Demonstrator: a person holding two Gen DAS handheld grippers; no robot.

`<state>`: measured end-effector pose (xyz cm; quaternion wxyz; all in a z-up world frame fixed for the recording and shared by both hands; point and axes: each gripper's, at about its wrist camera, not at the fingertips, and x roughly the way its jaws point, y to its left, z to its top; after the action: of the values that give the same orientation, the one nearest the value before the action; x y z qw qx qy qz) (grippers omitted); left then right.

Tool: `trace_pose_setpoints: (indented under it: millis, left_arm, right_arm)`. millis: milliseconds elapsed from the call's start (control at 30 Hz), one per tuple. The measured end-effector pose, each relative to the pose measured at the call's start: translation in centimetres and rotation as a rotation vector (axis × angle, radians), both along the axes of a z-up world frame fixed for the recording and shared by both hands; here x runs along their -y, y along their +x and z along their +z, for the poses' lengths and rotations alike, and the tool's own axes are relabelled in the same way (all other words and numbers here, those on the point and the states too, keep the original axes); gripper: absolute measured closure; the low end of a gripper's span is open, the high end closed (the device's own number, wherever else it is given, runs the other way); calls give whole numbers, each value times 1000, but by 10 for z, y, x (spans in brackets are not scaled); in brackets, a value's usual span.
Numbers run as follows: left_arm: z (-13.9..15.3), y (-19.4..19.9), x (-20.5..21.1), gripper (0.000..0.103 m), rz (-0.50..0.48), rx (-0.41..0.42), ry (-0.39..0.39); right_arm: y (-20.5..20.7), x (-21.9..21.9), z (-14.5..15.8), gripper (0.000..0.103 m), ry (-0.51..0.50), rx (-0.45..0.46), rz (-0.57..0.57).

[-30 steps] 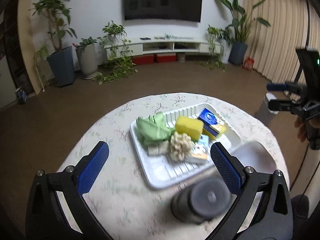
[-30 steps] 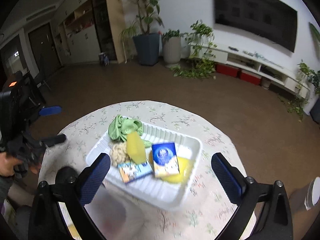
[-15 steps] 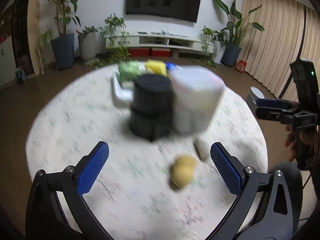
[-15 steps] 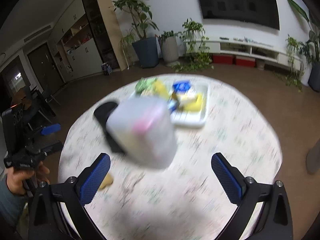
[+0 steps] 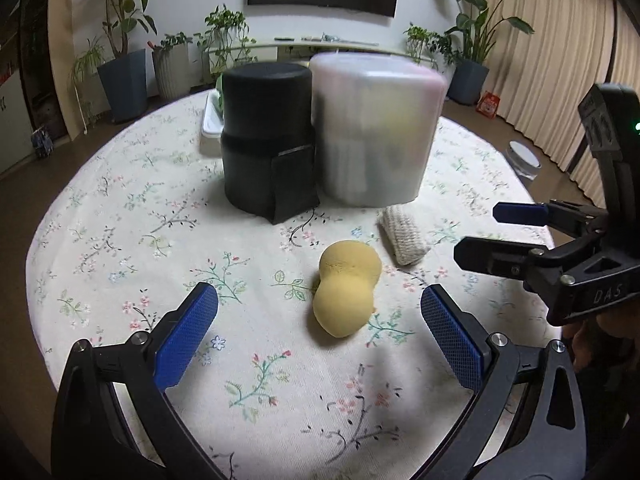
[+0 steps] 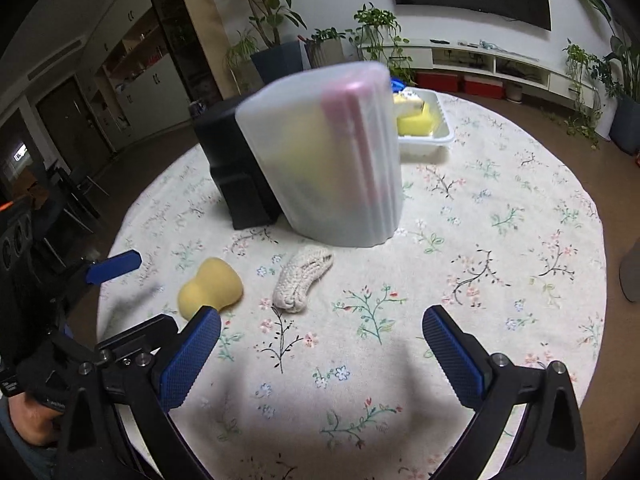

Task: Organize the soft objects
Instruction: 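Move both tools back toward the makeup sponge and knitted pad, then grasp the tan makeup sponge with the left tool while the right tool grasps the knitted pad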

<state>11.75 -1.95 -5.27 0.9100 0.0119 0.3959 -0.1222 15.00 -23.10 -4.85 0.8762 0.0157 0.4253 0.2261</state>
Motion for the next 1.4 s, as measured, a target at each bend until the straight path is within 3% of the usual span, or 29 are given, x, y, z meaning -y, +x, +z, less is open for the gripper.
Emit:
trace_pose_setpoints:
  millis: [233,500,600,700,1067,1167,1400]
  left_arm:
    - [-9,16,4,0,11,-25,32]
    - [-19,32,4,1,19,-121,45]
    - [-22,35,6,2,23,-141,55]
    - [-24,39,6,10,29,-153,58]
    - [-25,44,10,15,22,-161,84]
    - [-24,42,13,27,-1,-148,83]
    - [-22,40,16,46,-37,-132,63]
  right_arm:
    - [19,-19,-6,0,-27,-9,13]
    - [34,-31,-22,22,-74,-57,5]
    - [36,-30,-25,25,-87,-53,0]
    - [37,-34,-25,27,-104,-45,4]
    - [38,-50,-26,40,-137,-27,34]
    - [39,-51,-26,42,-133,-26,40]
    - [36,-56,-25,61,-131,-19,69]
